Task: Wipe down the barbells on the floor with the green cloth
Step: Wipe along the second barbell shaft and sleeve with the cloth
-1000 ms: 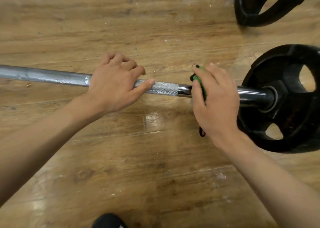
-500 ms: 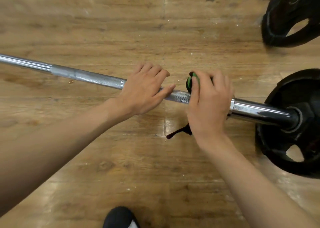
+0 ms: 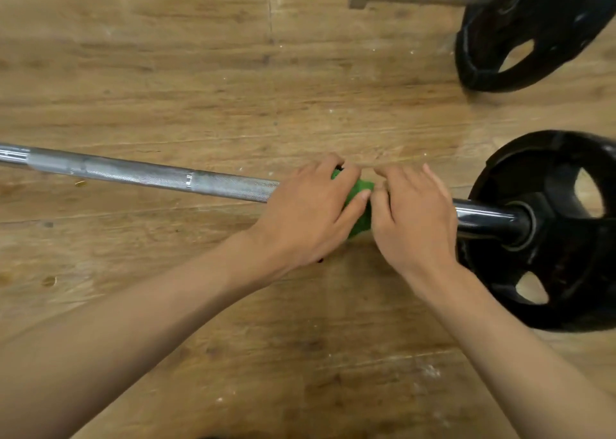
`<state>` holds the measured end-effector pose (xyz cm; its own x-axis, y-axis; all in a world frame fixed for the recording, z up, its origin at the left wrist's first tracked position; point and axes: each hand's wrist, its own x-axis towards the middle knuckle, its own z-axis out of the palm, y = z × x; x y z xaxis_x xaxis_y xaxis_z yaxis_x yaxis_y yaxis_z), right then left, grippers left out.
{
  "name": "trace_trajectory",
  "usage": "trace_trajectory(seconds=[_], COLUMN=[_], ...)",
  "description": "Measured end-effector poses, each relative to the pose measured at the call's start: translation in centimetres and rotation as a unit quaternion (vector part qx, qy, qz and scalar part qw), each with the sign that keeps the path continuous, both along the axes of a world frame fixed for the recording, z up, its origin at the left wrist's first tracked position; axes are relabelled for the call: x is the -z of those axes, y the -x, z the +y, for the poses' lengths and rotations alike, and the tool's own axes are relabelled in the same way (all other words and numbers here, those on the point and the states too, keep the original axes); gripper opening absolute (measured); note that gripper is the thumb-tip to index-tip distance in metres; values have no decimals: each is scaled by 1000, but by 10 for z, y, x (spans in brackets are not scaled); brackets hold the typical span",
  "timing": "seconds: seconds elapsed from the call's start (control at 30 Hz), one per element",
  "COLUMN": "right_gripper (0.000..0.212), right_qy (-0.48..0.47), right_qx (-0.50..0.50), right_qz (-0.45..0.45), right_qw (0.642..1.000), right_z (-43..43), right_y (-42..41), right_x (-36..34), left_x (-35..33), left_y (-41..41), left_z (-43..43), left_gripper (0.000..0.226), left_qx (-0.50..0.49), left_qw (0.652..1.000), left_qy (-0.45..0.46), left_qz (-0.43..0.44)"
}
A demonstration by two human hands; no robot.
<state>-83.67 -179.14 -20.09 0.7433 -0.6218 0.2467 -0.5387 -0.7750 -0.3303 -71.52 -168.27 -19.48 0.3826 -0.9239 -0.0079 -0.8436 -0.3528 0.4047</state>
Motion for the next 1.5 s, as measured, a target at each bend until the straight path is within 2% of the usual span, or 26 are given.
trace_trajectory(seconds=[0.13,0.27,0.37,0.43,0.5,0.63,0.77,0.87,0.97,1.07,1.23,1.37,1.5], right_gripper=[30,31,37,40,41,41,37,43,51,48,48,53,57], right_qy=[36,36,28,26,27,43,81,128,108,95,75,-21,-40], right_qx=[8,29,15,1,-5,-30,-92,-180,-272,-308,-259,-216,-223], right_qz=[-21,-60,-90,-101,-106,-71,19,102,163,145,91,34,24], right_qw=[999,997,995,995,994,996,992,970,942,935,959,976,974], right_z=[-3,0,0,0,0,-2,-10,-23,-41,-46,-35,-35,-33], right_y=[-1,-2,-2,-1,0,4,10,7,-1,0,6,11,14], right_x=[9,13,13,14,13,11,8,-1,-10,-7,-4,-7,-8], left_x=[10,1,-6,2,14,22,19,20,21,28,30,27,30], left_y=[2,-16,-1,19,26,6,-20,-32,-12,6,1,24,53], left_z=[4,12,8,1,-2,7,24,36,29,22,29,15,1], left_gripper=[51,59,48,38,33,46,50,47,42,40,52,62,59], left_qx=[3,-25,-47,-16,2,25,0,-38,-101,-94,-33,-24,-13], left_qw=[990,987,984,982,978,966,969,968,967,965,965,974,976], left_qy=[-37,-80,-3,53,61,26,20,16,35,63,72,66,81], left_qz=[-137,-137,-173,-180,-197,-258,-248,-246,-233,-237,-249,-214,-202])
